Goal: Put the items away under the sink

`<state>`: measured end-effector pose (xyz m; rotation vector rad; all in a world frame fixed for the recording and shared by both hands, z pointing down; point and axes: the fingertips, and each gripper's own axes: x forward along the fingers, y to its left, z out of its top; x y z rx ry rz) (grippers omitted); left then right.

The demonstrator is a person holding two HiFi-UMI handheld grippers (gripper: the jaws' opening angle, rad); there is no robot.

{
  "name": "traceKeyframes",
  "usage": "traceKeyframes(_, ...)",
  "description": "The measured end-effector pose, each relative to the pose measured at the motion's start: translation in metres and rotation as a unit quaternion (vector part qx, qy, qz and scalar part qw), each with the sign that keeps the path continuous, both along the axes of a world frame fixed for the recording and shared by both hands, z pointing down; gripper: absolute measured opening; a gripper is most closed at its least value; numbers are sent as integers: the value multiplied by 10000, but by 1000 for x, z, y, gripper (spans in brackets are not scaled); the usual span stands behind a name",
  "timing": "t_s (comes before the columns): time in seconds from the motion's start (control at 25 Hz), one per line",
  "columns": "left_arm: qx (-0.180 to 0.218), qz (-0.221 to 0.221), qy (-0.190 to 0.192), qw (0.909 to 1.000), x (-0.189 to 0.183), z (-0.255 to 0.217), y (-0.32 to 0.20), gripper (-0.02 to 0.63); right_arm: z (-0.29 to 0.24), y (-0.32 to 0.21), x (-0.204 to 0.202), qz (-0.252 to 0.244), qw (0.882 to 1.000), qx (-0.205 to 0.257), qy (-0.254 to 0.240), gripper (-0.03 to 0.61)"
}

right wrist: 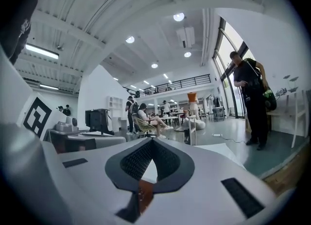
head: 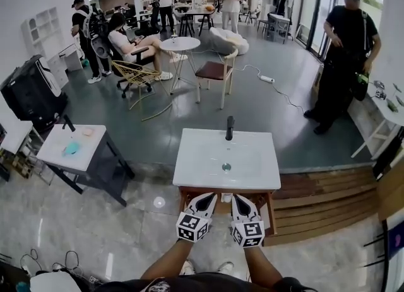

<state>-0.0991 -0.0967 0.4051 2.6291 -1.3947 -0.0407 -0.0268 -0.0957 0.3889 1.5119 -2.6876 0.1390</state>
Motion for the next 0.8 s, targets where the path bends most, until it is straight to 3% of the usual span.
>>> traceKeyframes(0.8, 272, -174, -141, 9994, -25, -25, 11, 8, -12, 18, -2, 144, 9995, 141, 246, 23)
